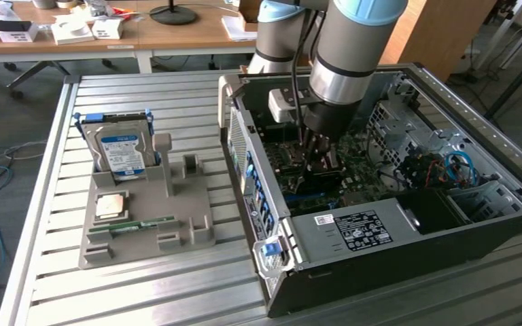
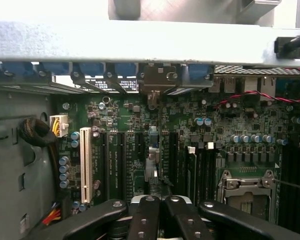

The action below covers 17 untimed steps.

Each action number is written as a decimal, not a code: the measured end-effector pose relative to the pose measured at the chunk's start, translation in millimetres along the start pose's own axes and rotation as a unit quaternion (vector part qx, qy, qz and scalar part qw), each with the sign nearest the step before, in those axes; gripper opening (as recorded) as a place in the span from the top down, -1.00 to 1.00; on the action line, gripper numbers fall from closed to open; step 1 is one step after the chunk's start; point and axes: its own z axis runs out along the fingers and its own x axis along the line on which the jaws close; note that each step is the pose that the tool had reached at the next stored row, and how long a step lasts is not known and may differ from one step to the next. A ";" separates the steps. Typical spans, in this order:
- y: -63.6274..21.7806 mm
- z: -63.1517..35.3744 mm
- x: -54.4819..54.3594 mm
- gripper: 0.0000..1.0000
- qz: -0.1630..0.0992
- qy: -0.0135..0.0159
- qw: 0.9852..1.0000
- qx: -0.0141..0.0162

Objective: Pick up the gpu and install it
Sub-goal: 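Press down on the gpu until it lock into place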

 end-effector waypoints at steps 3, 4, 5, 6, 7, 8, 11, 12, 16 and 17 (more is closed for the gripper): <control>0.0 0.5 0.0 0.79 0.000 -0.001 1.000 0.001; 0.0 0.7 0.1 0.79 0.000 -0.001 1.000 0.001; 0.0 0.9 0.1 0.79 0.000 -0.001 1.000 0.001; 0.0 1.1 0.1 0.79 0.000 -0.001 1.000 0.001; 0.0 1.2 0.1 0.79 0.000 -0.001 1.000 0.001; 0.0 1.4 0.1 0.79 0.000 -0.001 1.000 0.001; 0.0 2.4 0.1 0.79 0.000 -0.001 1.000 0.001; 0.0 2.4 0.1 0.79 0.000 -0.001 1.000 0.001; 0.0 2.9 -0.1 0.79 0.000 -0.001 1.000 0.001; 0.0 3.0 -0.2 0.79 0.000 -0.001 1.000 0.001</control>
